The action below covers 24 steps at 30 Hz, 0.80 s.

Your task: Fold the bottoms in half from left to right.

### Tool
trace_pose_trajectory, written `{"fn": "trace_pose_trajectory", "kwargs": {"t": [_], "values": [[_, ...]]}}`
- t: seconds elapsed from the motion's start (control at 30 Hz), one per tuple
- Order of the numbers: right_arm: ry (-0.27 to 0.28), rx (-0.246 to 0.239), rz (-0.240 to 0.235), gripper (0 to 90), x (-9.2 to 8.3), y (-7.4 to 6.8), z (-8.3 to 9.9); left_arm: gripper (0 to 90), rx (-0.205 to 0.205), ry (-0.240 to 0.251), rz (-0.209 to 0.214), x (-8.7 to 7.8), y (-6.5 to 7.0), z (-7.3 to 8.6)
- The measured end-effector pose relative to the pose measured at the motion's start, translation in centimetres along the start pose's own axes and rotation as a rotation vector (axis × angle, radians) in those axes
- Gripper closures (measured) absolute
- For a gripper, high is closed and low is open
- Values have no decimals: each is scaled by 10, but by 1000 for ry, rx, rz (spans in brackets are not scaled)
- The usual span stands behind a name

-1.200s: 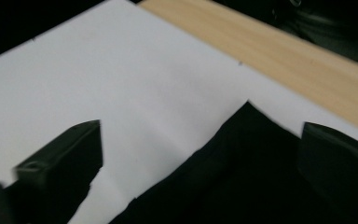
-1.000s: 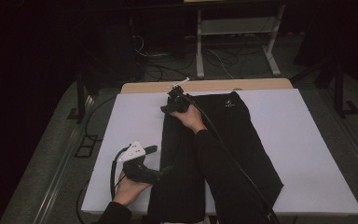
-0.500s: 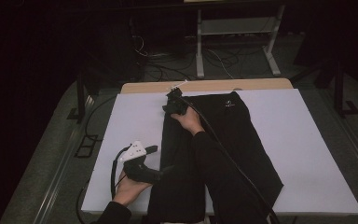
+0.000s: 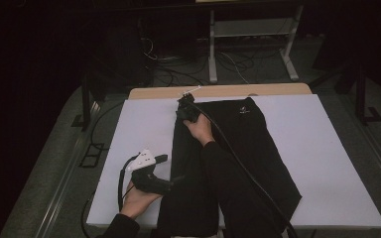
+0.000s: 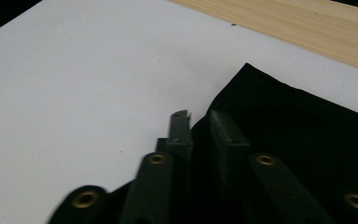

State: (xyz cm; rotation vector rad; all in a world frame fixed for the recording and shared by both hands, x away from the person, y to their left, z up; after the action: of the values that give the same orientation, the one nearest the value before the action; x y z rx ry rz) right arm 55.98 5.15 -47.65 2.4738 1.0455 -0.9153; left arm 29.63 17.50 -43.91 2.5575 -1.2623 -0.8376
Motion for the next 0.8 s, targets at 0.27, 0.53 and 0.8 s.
{"fn": "trace_pose_trajectory", "kwargs": {"t": [0.27, 0.53, 0.8], "values": [[-15, -2, 8, 862, -7, 1, -2, 0, -28, -23, -26, -2, 0, 2], [16, 0, 20, 870, -22, -1, -8, 0, -84, -23, -57, -14, 0, 1], [37, 6, 33, 877, -35, -1, -5, 46, -99, -55, -76, -29, 2, 9]]}}
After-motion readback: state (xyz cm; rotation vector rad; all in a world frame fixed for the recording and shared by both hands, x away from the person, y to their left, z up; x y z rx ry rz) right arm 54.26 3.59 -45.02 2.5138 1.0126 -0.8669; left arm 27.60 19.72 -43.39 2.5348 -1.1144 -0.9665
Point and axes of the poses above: each handheld gripper's, and its own axes: x roughly forward along the jaws, z roughly out of its underside, y roughly to its right, the point moved 3 cm from there along x, roughly forward along the jaws, and after that the axes turned 15 degrees about -x, right-handed, at the moved point
